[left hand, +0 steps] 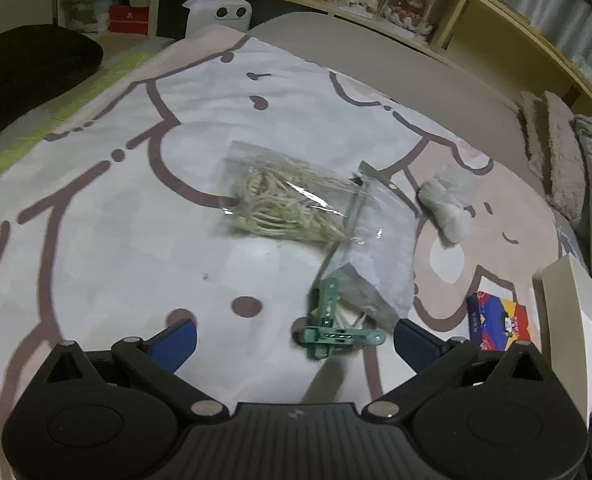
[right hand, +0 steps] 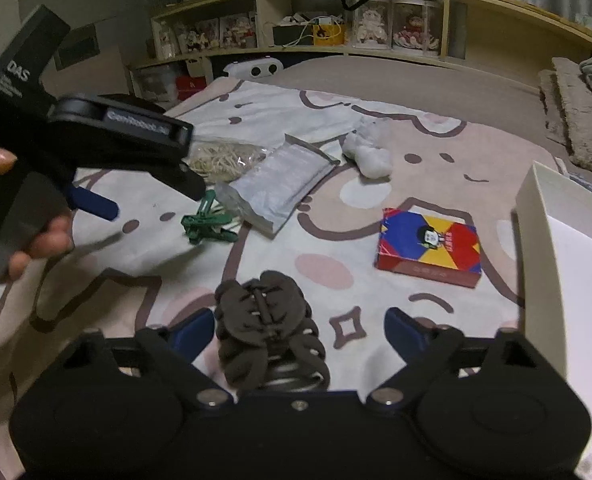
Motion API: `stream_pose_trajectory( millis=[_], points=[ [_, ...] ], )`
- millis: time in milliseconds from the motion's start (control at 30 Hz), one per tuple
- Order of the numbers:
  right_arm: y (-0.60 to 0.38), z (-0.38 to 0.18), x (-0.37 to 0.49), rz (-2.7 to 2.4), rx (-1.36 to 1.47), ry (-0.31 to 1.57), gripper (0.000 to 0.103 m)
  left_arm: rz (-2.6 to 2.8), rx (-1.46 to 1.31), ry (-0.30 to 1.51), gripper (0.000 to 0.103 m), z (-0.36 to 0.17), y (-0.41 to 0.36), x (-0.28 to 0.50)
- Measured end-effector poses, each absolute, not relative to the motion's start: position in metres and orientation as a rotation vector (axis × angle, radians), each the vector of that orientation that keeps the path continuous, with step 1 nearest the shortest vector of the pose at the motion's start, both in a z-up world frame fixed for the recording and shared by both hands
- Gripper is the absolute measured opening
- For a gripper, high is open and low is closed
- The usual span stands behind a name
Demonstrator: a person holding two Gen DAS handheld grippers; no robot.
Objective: Organize objects
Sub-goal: 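Grasp the green clip with the left tool while the right tool grasps the black hair claw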
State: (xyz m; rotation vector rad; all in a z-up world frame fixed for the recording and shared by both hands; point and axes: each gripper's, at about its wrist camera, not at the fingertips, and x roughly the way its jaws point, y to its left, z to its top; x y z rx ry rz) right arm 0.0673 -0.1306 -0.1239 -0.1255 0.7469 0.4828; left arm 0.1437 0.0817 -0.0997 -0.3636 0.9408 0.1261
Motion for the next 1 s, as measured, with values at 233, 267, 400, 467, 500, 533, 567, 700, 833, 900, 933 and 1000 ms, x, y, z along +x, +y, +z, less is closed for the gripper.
stream_pose_trajectory(
  millis=[233,267,400,467,500,533,567,700,833,900,933,1000],
  points=[
    [-0.125,-0.124,0.072,0.508,-0.107,0.767,0.065,0.070,-0.378,0.913,0.103,-0.108,0.076,0.148],
    [-0.125,-0.123,0.072,0.516,-0.105,0.771,0.062,0.067,-0.378,0.912,0.103,-0.109,0.075,0.148],
    [-0.122,-0.118,0.070,0.535,-0.106,0.783,0.047,0.067,-0.401,0.908,0.103,-0.112,0.073,0.149],
    [-0.121,-0.115,0.069,0.530,-0.113,0.794,0.047,0.065,-0.410,0.897,0.102,-0.113,0.071,0.149],
    [-0.121,-0.115,0.069,0.530,-0.116,0.798,0.047,0.059,-0.404,0.894,0.102,-0.113,0.069,0.149],
    [-0.122,-0.114,0.068,0.528,-0.116,0.801,0.047,0.052,-0.388,0.891,0.101,-0.113,0.067,0.149],
    [-0.123,-0.113,0.067,0.527,-0.115,0.805,0.047,0.046,-0.363,0.884,0.099,-0.113,0.063,0.150],
    [-0.130,-0.109,0.065,0.505,-0.108,0.833,0.047,0.026,-0.255,0.864,0.094,-0.113,0.048,0.149],
    [-0.137,-0.105,0.061,0.480,-0.090,0.860,0.047,0.037,-0.204,0.882,0.087,-0.116,0.045,0.150],
    [-0.138,-0.104,0.059,0.489,-0.085,0.878,0.047,0.062,-0.207,0.875,0.085,-0.117,0.047,0.149],
    [-0.137,-0.103,0.057,0.496,-0.083,0.886,0.047,0.073,-0.211,0.872,0.083,-0.117,0.048,0.150],
    [-0.135,-0.104,0.054,0.521,-0.077,0.894,0.047,0.085,-0.218,0.876,0.081,-0.117,0.051,0.150]
  ],
)
